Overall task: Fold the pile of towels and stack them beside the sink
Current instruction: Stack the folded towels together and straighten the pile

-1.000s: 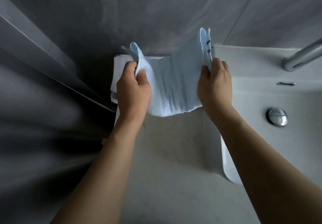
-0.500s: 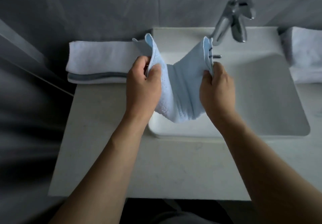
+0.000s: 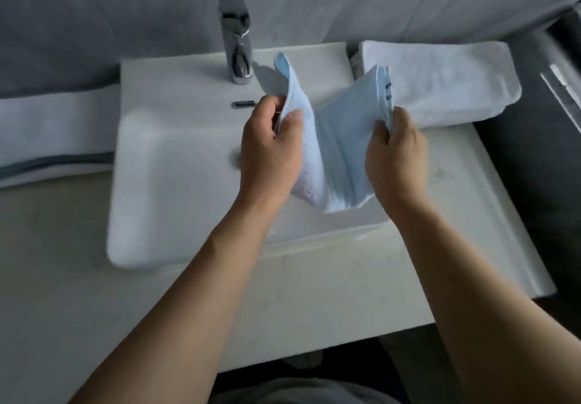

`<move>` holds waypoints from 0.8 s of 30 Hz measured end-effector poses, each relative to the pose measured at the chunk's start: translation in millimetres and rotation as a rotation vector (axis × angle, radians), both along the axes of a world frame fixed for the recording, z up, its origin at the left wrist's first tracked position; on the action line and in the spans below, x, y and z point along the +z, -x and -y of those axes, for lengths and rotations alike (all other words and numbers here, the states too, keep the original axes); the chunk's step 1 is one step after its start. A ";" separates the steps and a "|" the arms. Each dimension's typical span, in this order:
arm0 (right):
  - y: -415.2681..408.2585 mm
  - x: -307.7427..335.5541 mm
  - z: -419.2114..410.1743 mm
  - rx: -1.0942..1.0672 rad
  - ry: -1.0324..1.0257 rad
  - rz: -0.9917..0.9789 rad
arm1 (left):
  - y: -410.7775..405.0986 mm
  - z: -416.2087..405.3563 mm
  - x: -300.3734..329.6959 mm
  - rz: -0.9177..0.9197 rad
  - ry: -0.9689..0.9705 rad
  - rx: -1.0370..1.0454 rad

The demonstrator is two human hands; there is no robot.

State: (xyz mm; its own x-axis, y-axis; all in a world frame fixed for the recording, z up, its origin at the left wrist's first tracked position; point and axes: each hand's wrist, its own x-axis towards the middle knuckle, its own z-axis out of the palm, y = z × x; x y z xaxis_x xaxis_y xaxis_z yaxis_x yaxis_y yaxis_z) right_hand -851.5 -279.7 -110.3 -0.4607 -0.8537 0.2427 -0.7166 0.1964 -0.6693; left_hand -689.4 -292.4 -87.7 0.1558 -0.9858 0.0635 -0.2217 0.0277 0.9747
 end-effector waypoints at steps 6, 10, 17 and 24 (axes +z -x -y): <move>112.9 9.2 49.0 -0.014 0.048 0.027 | 107.2 46.1 7.8 -0.089 0.034 0.024; 195.0 20.0 90.4 -0.041 0.052 0.013 | 181.3 89.6 5.8 -0.153 0.035 0.095; 290.7 13.3 152.1 -0.098 0.088 0.047 | 248.3 158.0 -9.8 -0.154 0.022 0.096; 343.5 -29.7 189.6 -0.171 -0.137 0.050 | 254.6 200.8 -64.4 0.162 -0.223 0.186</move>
State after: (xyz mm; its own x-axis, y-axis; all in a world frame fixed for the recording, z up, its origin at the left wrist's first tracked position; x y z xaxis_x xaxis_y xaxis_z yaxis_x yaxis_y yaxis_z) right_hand -1195.0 -469.2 -140.0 -0.6103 -0.7854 0.1030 -0.6314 0.4037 -0.6621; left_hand -944.0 -493.2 -152.1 0.3402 -0.9337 -0.1118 -0.3555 -0.2377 0.9039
